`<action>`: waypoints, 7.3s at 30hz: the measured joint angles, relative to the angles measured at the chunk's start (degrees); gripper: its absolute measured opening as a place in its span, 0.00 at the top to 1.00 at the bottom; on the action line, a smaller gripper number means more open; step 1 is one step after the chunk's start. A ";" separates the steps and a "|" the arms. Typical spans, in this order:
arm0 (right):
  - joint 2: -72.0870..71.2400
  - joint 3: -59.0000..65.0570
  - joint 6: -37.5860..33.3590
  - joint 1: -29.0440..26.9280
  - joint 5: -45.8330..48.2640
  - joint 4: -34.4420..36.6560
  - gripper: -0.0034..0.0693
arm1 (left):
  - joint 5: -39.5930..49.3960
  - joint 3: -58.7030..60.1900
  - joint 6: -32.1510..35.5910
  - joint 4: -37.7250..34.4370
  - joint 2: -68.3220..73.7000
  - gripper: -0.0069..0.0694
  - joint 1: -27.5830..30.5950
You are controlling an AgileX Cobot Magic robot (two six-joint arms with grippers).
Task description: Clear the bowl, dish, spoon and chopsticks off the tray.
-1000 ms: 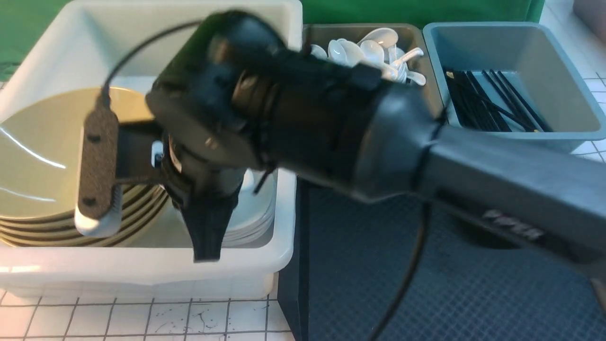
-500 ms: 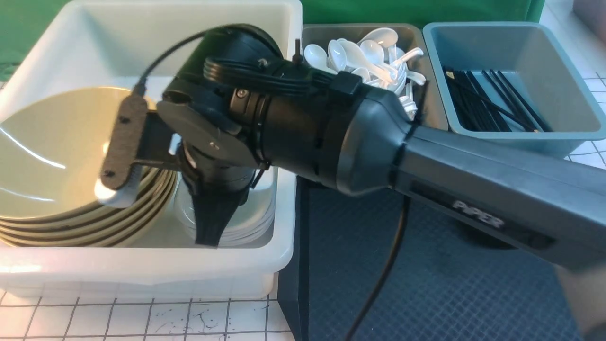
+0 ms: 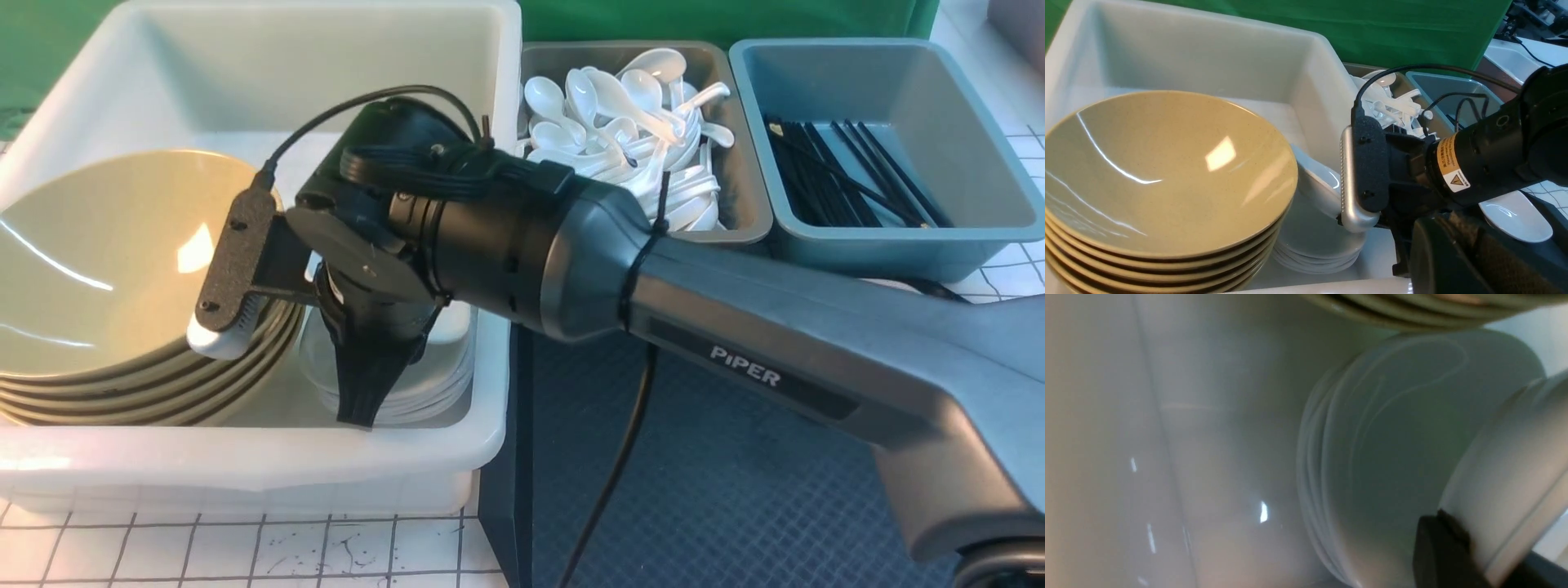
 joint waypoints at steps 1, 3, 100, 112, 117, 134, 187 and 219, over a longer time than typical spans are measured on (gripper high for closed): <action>0.14 -0.18 0.10 0.00 -0.08 -0.26 0.88 | 0.00 0.00 0.00 -0.11 0.00 0.91 0.00; 0.80 -0.20 0.14 -0.19 -0.26 -0.82 0.87 | 0.00 0.00 0.00 -0.42 0.00 0.91 0.00; -38.19 49.15 15.57 -23.10 6.85 6.89 0.88 | -0.89 0.00 25.45 -29.44 0.00 0.91 0.00; -36.24 25.13 3.74 -4.21 8.49 6.89 0.88 | 0.06 0.00 14.20 -15.35 0.00 0.91 0.00; -26.02 9.80 -10.58 0.65 7.52 7.07 0.88 | 1.21 0.00 2.70 -3.65 0.00 0.91 0.00; -4.02 -2.38 -25.43 -2.30 6.14 5.70 0.88 | 3.58 0.00 -2.28 -2.06 0.00 0.91 0.00; -26.41 3.40 7.69 -4.10 13.68 3.71 0.60 | -6.87 3.14 2.00 -12.94 -0.51 0.91 0.00; -66.00 51.04 28.54 -4.54 13.68 4.04 0.90 | -24.91 42.62 4.29 -27.40 -16.20 0.91 0.00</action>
